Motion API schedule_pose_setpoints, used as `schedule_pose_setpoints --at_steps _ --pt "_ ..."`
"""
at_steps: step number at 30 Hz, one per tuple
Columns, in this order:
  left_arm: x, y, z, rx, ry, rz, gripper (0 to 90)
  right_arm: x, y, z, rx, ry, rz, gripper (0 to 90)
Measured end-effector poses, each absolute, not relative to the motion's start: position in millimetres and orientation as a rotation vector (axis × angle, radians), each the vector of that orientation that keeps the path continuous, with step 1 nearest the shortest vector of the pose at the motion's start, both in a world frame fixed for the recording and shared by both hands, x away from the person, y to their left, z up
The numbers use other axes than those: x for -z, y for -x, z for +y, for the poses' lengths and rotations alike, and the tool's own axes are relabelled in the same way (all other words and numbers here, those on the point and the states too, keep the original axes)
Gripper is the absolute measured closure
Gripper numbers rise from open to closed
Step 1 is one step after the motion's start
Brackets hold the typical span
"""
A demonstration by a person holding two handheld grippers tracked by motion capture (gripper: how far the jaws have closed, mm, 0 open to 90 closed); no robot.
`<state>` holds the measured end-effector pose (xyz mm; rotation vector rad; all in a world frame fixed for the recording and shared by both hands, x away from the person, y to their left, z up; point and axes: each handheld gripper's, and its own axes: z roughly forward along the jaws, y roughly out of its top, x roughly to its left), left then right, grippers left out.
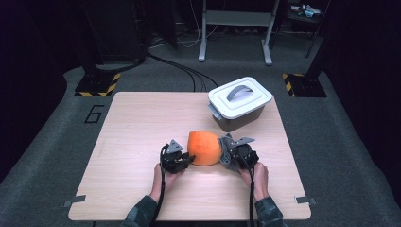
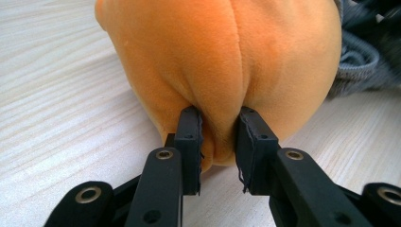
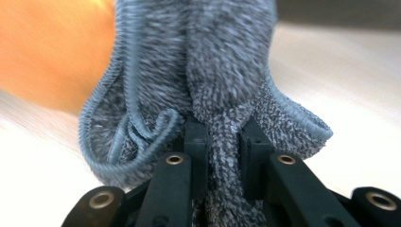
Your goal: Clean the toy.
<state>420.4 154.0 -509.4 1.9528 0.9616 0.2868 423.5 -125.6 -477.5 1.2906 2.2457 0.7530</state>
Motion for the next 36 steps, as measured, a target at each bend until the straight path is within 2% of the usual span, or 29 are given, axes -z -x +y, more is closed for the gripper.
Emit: schedule_pose_setpoints --at_steps 6,16,19,23,27,32,36 --pt "510.1 -421.4 156.3 -0.288 -1.955 0.959 72.3 445.8 -414.1 -116.1 -0.814 -1.207 2.166 76.9" --pt "510.0 -421.4 156.3 -0.274 -1.966 0.946 72.3 432.8 -407.1 -114.8 -0.868 -1.167 2.118 77.0" --pt "510.5 -421.9 156.5 -0.282 -1.964 0.946 72.3 437.5 -414.1 -107.5 -0.853 -1.153 2.141 77.0" --pt "510.8 -422.3 157.2 -0.272 -1.958 0.947 71.7 460.3 -428.1 -98.5 -0.792 -1.199 2.191 77.1" --pt "509.3 -422.6 155.6 -0.291 -1.963 0.936 71.7 472.9 -433.6 -104.3 -0.795 -1.250 2.210 77.2" --pt "506.8 -423.3 156.7 -0.293 -1.943 0.938 71.1 447.0 -417.6 -108.4 -0.868 -1.206 2.161 77.1" --pt "503.2 -423.5 154.4 -0.295 -1.946 0.929 69.3 428.5 -407.7 -90.2 -0.934 -1.106 2.177 77.1"
